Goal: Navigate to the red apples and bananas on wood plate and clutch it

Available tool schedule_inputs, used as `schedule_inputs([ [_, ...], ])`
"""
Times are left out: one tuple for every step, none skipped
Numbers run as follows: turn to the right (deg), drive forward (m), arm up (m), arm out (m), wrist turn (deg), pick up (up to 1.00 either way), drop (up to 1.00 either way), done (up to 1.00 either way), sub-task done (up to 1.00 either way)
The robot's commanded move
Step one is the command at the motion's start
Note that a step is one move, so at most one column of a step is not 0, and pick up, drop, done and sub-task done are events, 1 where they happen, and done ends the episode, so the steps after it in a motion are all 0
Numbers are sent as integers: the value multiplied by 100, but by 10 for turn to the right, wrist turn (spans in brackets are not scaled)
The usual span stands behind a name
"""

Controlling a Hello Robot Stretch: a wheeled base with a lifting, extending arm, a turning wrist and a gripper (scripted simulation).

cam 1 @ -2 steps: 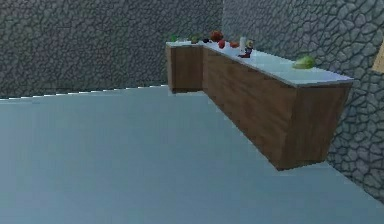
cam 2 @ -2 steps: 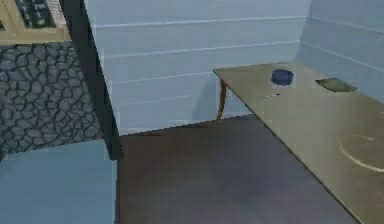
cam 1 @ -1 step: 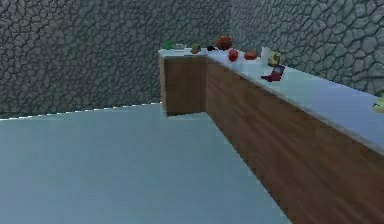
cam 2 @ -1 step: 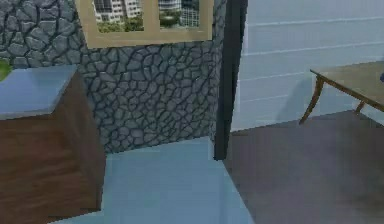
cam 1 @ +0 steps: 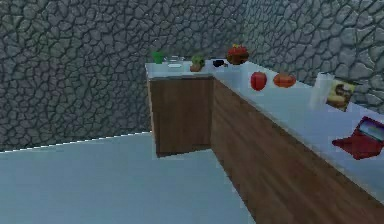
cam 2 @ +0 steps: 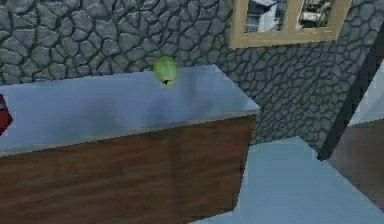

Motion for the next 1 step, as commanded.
schedule_inputs([
  [0, 100, 0, 0, 0, 0, 0, 0, 0],
])
